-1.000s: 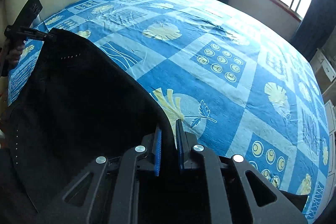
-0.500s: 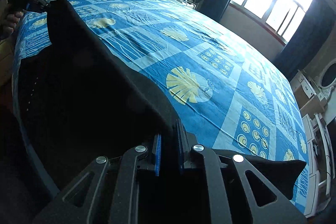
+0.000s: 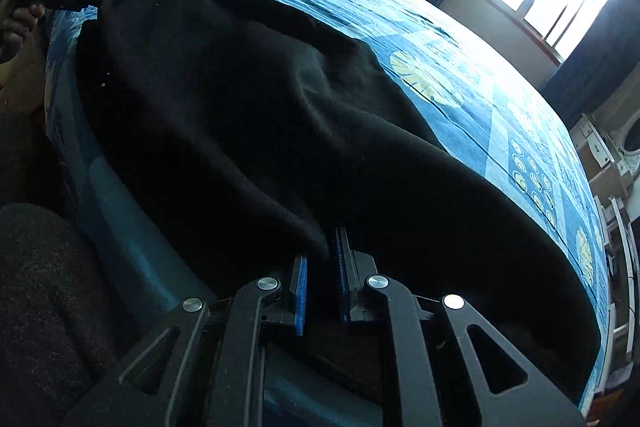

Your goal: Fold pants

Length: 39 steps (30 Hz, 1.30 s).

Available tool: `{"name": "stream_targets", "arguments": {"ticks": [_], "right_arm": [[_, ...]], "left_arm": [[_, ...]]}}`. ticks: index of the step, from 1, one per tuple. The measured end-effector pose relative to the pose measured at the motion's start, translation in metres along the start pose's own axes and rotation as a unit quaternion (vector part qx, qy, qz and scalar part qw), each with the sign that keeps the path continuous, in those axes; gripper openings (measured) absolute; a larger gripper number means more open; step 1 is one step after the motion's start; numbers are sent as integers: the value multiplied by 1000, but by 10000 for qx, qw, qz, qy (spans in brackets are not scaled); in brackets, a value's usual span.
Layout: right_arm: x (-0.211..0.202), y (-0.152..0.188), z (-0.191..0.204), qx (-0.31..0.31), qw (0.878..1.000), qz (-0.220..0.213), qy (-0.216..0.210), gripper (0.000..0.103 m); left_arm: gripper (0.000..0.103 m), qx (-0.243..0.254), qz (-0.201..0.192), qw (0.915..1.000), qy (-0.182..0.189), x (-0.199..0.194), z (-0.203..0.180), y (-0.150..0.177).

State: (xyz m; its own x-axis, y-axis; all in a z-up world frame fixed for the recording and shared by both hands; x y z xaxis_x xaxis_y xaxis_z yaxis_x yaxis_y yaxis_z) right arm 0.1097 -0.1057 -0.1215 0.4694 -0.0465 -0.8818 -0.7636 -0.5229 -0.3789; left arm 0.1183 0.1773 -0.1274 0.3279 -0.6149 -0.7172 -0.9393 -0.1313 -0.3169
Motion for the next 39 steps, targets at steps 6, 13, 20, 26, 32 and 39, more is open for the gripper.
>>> {"name": "stream_targets", "arguments": {"ticks": [6, 13, 20, 26, 32, 39], "right_arm": [[-22, 7, -7, 567, 9974, -31, -455, 27], [-40, 25, -29, 2332, 9465, -173, -2223, 50], [-21, 40, -38, 3849, 8502, -106, -3591, 57], [-12, 53, -47, 4703, 7777, -150, -4168, 60], [-2, 65, -58, 5395, 7186, -82, -4387, 61], [-7, 74, -59, 5880, 6840, -126, -4316, 61]], "left_arm": [[44, -119, -39, 9990, -434, -19, 9, 20], [52, -1263, -176, 9911, 374, -37, 2, 45], [53, -1829, -249, 9816, 494, -16, -11, 27], [53, -2108, -284, 9767, 294, 1, -9, 12], [29, -2239, -187, 9744, -111, 10, -1, 15], [20, -2090, -151, 9771, -360, 12, -1, 17]]}}
Point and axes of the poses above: each gripper's, at about its wrist camera, not at the fingertips, and x roughly the way its jaws point, z to its left, y to its underside, the point moved 5 cm from there along x, roughly the way its jaws point, and after that the axes turned 9 degrees about z, right-handed, at the moved point
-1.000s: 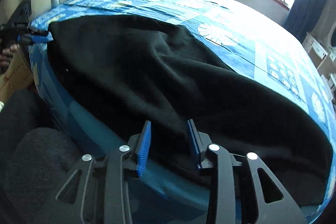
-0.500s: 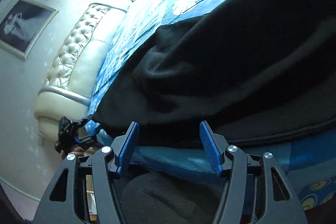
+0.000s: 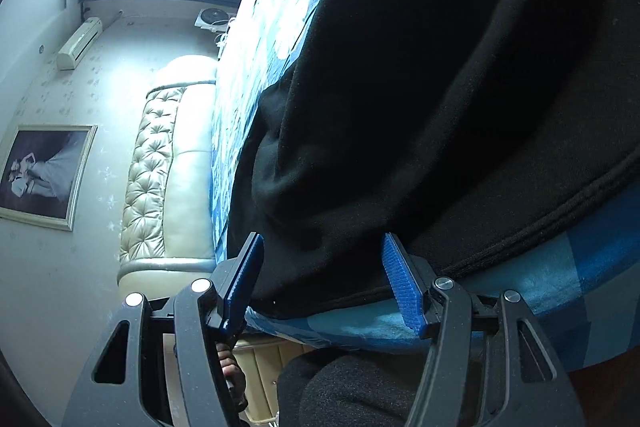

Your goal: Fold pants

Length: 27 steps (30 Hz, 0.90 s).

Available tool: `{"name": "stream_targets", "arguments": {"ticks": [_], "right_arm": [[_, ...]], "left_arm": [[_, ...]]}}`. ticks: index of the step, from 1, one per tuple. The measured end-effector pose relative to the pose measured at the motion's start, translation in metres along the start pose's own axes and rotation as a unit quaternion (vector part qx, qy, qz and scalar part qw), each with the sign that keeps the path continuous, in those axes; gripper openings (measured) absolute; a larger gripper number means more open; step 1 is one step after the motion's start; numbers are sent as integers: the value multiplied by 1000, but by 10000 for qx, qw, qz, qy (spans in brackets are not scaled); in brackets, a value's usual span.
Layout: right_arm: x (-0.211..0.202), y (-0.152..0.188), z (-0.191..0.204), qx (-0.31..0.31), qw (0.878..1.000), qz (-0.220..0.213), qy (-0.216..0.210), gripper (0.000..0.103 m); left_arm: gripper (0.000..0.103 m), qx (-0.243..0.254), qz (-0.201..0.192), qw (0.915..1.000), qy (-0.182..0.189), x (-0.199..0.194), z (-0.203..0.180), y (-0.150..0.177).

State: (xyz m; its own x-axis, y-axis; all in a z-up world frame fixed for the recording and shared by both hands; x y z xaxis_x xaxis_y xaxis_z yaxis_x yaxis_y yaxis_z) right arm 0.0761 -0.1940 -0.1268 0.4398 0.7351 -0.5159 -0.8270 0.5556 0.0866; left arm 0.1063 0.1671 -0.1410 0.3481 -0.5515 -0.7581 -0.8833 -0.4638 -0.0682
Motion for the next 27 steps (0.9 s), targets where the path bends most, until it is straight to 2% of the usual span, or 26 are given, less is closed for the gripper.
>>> {"name": "stream_targets", "arguments": {"ticks": [6, 9, 10, 11, 12, 16, 17, 19, 23, 27], "right_arm": [[14, -10, -3, 111, 9996, -214, 111, 60], [18, -15, -6, 157, 9991, -334, 185, 38], [20, -17, -6, 204, 9991, -325, 164, 23], [19, -19, -5, 217, 9991, -332, 115, 14], [16, -20, -1, 141, 9992, -349, 105, 10], [-6, -13, 31, -657, 9965, -457, 227, 9], [-12, -10, 36, -826, 9951, -484, 259, 9], [-19, -3, 36, -1001, 9933, -458, 345, 9], [-9, -1, -1, -798, 9938, -246, 728, 8], [2, -6, -26, -666, 9937, -155, 888, 7]], "left_arm": [[20, 119, -15, 9998, -145, 0, -2, -1], [20, 199, -25, 9995, -248, 0, -7, -1], [20, 209, -27, 9994, -264, -1, -8, -1], [20, 225, -35, 9993, -285, -2, -9, -1], [20, 237, -44, 9993, -290, -4, -11, -1], [19, 351, 4, 9991, -241, -13, -17, 6], [11, 418, 24, 9988, -259, -14, -18, 10], [10, 592, 99, 9974, -397, -12, -17, 17], [10, 690, 249, 9956, -579, 0, -5, 25], [10, 604, 281, 9971, -374, 2, 3, 23]]}}
Point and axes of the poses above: each gripper's, at about its wrist camera, not at the fingertips, and x roughly the way its jaws point, z to its left, y to its underside, the point moved 5 cm from there along x, roughly the way its jaws point, and after that the axes turned 9 degrees about z, right-handed, at the moved point
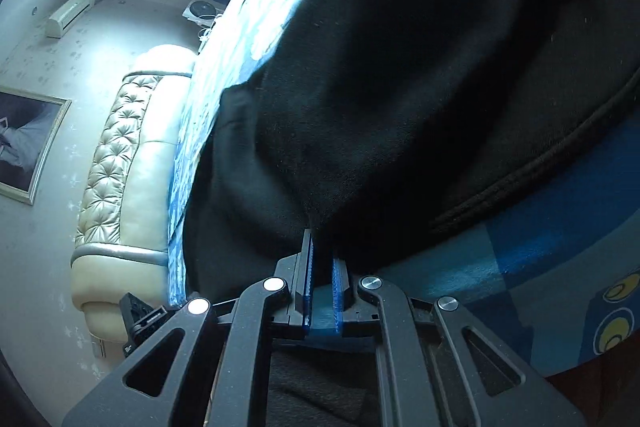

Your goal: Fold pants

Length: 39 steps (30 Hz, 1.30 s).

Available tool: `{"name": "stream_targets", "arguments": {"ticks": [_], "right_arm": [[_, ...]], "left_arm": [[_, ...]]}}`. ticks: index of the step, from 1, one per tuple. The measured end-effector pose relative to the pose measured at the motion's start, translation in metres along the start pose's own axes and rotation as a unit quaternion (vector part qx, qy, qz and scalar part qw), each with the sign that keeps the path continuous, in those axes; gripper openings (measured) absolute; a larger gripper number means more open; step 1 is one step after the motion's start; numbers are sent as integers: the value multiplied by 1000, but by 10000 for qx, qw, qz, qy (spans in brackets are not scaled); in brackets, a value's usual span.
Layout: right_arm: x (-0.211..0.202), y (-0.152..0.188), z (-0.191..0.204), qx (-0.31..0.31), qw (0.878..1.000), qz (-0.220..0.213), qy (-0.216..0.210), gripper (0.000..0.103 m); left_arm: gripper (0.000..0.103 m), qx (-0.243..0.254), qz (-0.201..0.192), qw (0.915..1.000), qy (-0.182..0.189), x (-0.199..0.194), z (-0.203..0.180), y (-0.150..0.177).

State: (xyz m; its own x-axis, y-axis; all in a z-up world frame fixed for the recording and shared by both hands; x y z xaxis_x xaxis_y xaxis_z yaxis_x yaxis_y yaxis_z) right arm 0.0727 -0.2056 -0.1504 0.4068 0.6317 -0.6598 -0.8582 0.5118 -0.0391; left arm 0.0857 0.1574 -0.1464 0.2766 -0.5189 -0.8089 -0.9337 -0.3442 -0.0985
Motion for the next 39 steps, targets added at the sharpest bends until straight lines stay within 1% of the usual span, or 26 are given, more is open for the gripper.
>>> {"name": "stream_targets", "arguments": {"ticks": [2, 4, 5, 6, 7, 8, 9, 11, 12, 14, 15, 17, 20, 24, 26, 29, 33, 34, 35, 36, 37, 39], "right_arm": [[-3, -2, 4, -80, 9999, 57, 36, 7], [-10, -2, 5, 16, 9999, 131, -70, 10], [-14, -3, 4, 89, 9998, 158, -106, 10], [-21, -4, 2, 135, 9997, 155, -160, 12], [-32, -7, -2, 169, 9996, 100, -187, 14], [-45, -11, -8, 211, 9996, -12, -191, 19], [-59, -16, -14, 264, 9993, -163, -205, 25], [-91, -30, -28, 406, 9973, -594, -168, 31], [-110, -38, -39, 521, 9948, -869, -119, 31], [-146, -60, -66, 831, 9869, -1381, -100, 33], [-163, -70, -80, 993, 9811, -1659, -42, 36], [-197, -90, -111, 1332, 9660, -2213, 61, 39], [-235, -116, -150, 1694, 9437, -2839, 115, 40], [-259, -138, -189, 2079, 9230, -3196, 511, 45], [-261, -145, -202, 2237, 9184, -3238, 394, 45], [-267, -158, -212, 2264, 9145, -3337, 318, 45], [-267, -177, -215, 2235, 9133, -3378, 418, 44], [-263, -184, -211, 2243, 9138, -3360, 420, 41], [-261, -186, -213, 2274, 9147, -3313, 438, 28], [-264, -186, -225, 2308, 9160, -3258, 403, 16], [-264, -186, -227, 2339, 9165, -3228, 333, 11], [-272, -184, -221, 2257, 9167, -3288, 236, 8]], "left_arm": [[10, 79, -25, 10000, 14, -3, -1, 1], [11, 302, -98, 9994, -117, -9, -5, 3], [16, 432, -175, 9986, -260, -14, -8, 5], [24, 569, -259, 9971, -443, -19, -11, 8], [29, 728, -367, 9949, -602, -26, -15, 11], [37, 885, -482, 9924, -703, -33, -21, 14], [44, 1033, -608, 9897, -785, -40, -26, 18], [51, 1253, -875, 9838, -940, -54, -38, 23], [61, 1331, -989, 9810, -1006, -60, -43, 25], [69, 1411, -1185, 9768, -1088, -67, -54, 23], [70, 1428, -1200, 9766, -1065, -66, -58, 21], [70, 1412, -1118, 9781, -1041, -57, -66, 15], [71, 1304, -1032, 9804, -1056, -37, -74, 8], [73, 1185, -954, 9805, -1243, -11, -77, 0], [76, 1107, -867, 9820, -1261, 0, -77, 0], [79, 1023, -771, 9831, -1310, 11, -75, 0], [82, 972, -740, 9832, -1354, 16, -72, 2], [82, 974, -739, 9831, -1362, 17, -73, 2], [83, 977, -737, 9829, -1379, 18, -73, 2], [84, 975, -735, 9826, -1403, 18, -73, 3], [84, 967, -734, 9822, -1431, 19, -73, 3], [85, 950, -733, 9815, -1490, 20, -74, 3]]}}
Point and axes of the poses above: each gripper's, at about its wrist camera, not at the fingertips, and x roughly the way its jaws point, z to its left, y to its underside, the point moved 5 cm from there along x, roughly the way its jaws point, and after that the axes turned 9 degrees about z, right-handed, at the moved point
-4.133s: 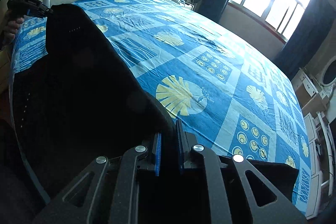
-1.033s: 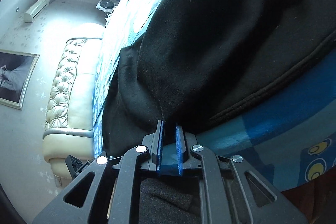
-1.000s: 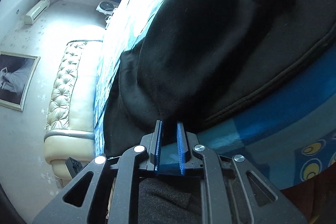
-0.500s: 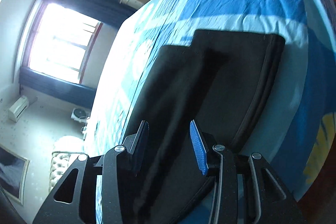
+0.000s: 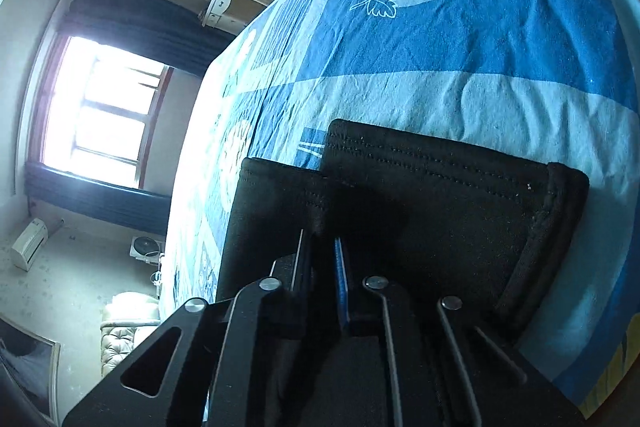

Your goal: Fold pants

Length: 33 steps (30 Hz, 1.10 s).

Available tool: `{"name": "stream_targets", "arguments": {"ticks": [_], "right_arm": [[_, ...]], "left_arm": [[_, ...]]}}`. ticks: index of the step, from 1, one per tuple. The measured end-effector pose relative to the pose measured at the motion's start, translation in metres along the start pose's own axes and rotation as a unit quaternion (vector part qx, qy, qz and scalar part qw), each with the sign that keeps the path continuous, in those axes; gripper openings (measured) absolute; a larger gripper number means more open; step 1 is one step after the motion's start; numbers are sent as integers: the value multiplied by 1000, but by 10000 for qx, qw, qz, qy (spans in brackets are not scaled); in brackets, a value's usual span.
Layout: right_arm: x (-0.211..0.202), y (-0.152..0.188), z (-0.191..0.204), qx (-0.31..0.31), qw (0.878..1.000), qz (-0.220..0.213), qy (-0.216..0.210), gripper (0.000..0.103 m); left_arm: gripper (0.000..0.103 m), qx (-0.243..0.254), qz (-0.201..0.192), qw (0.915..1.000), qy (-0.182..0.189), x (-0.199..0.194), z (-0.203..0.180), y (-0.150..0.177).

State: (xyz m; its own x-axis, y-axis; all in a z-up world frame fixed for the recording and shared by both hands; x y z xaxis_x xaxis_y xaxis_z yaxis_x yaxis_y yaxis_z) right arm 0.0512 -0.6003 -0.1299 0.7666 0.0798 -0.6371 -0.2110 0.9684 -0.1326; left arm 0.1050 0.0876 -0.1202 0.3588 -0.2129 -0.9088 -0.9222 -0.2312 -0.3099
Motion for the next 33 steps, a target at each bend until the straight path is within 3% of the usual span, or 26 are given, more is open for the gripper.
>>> {"name": "stream_targets", "arguments": {"ticks": [5, 8, 13, 15, 19, 22, 26, 29, 33], "right_arm": [[-43, -2, 23, -550, 9978, -196, -318, 6], [-73, -5, 16, -634, 9963, -419, -410, 6], [-64, -2, -49, -445, 9985, -174, 276, 6], [-53, 1, -67, -254, 9995, -43, 155, 6], [-63, 1, -66, -283, 9996, 63, -29, 7], [-83, -8, -61, -434, 9979, -127, 472, 10], [-92, -26, -27, -1195, 9872, -395, 975, 31], [-70, -40, 10, -1816, 9786, -214, 949, 35], [-15, -55, 48, -2581, 9587, 345, 1145, 56]], "left_arm": [[87, -42, 37, 9999, -93, 1, -3, -2], [87, -119, 54, 9999, -40, 1, -3, -1], [88, -120, 79, 9999, -48, 4, -5, 1], [89, -38, 93, 9998, -149, 6, -7, 1], [91, 53, 83, 9996, -256, 8, -10, 1], [92, 73, 51, 9996, -278, 9, -10, 2], [92, 86, 34, 9995, -297, 9, -11, 2], [93, 29, 14, 9996, -285, 9, -10, 2], [93, -21, -35, 9996, -286, 8, -10, 2]]}}
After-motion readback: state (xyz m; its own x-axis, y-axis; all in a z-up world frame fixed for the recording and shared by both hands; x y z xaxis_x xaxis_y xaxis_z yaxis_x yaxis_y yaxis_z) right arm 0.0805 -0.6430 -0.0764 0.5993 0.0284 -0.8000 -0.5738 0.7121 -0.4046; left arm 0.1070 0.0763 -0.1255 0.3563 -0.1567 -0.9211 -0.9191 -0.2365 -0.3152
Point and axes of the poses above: each gripper's, at about its wrist camera, not at the fingertips, and x roughly the way its jaws point, z to its left, y to its underside, the point moved 5 cm from there along x, roughly the way its jaws point, and after that the axes turned 9 degrees about z, right-handed, at the moved point
